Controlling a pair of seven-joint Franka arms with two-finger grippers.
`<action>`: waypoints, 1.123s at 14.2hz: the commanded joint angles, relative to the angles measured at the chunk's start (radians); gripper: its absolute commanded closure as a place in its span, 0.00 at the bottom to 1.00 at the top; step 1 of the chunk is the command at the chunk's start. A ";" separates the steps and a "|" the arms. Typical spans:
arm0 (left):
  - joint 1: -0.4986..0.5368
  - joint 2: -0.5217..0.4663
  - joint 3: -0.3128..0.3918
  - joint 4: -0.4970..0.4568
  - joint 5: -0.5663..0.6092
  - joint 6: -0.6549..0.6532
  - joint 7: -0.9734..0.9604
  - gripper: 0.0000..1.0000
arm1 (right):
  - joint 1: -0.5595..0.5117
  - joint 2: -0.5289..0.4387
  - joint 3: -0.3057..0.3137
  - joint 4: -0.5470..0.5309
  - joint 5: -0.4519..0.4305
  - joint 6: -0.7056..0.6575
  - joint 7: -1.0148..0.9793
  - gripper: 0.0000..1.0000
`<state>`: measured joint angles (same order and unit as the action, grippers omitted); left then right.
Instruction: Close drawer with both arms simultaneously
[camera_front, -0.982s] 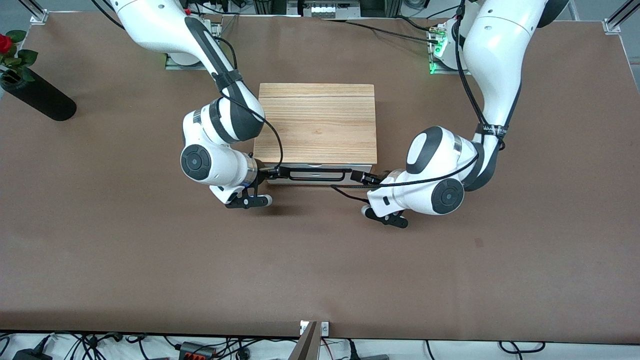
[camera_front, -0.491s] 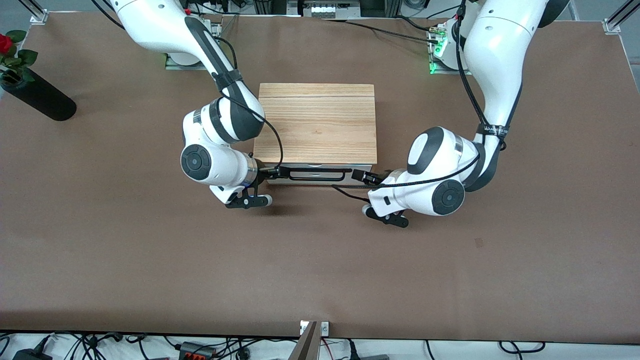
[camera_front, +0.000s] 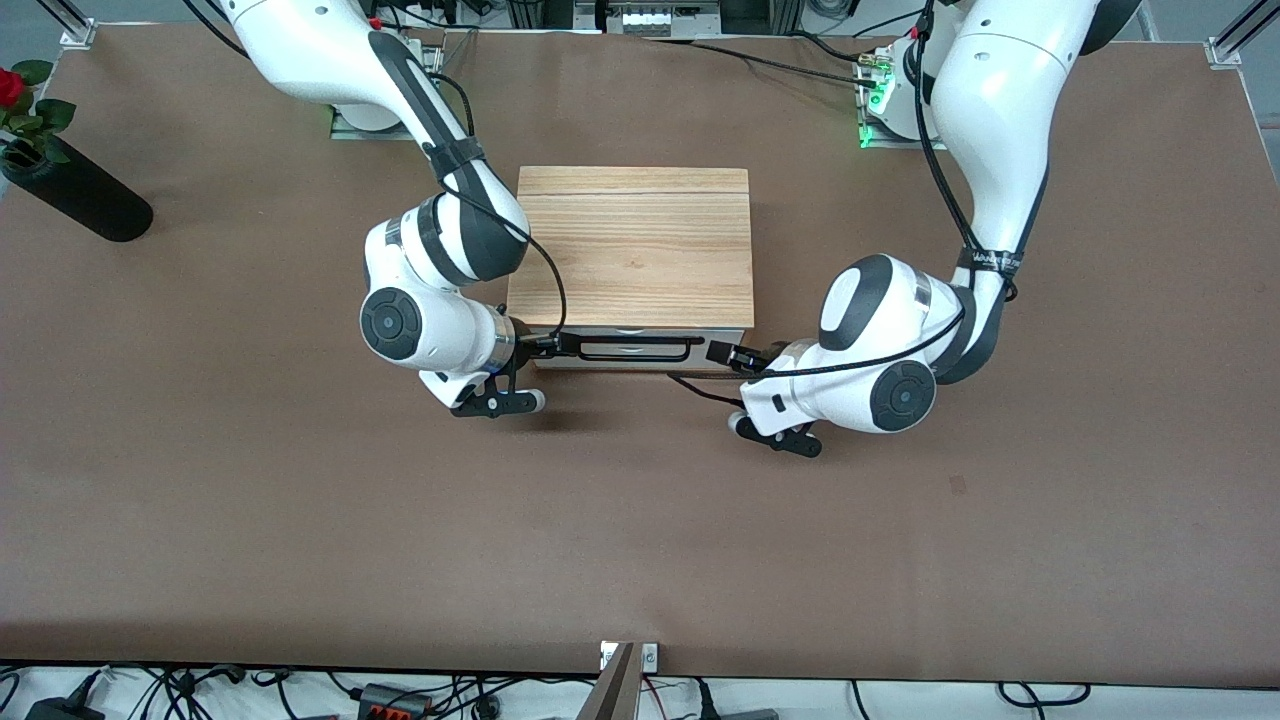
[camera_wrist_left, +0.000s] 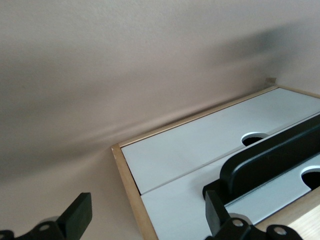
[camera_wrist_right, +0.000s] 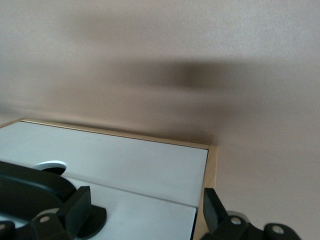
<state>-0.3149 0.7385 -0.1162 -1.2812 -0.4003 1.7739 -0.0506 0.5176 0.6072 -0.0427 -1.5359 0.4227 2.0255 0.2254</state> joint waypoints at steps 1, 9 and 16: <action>0.008 -0.021 0.013 0.035 -0.006 -0.010 0.018 0.00 | -0.008 -0.018 -0.005 0.085 0.005 -0.103 0.005 0.00; 0.094 -0.062 0.027 0.099 0.017 -0.014 0.020 0.00 | -0.022 -0.145 -0.083 0.152 -0.344 -0.168 0.005 0.00; 0.149 -0.155 0.029 0.089 0.152 -0.030 0.018 0.00 | -0.028 -0.318 -0.275 0.157 -0.397 -0.431 -0.017 0.00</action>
<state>-0.1703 0.6248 -0.0909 -1.1755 -0.2899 1.7660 -0.0464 0.4948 0.3553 -0.3008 -1.3698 0.0427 1.6618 0.2164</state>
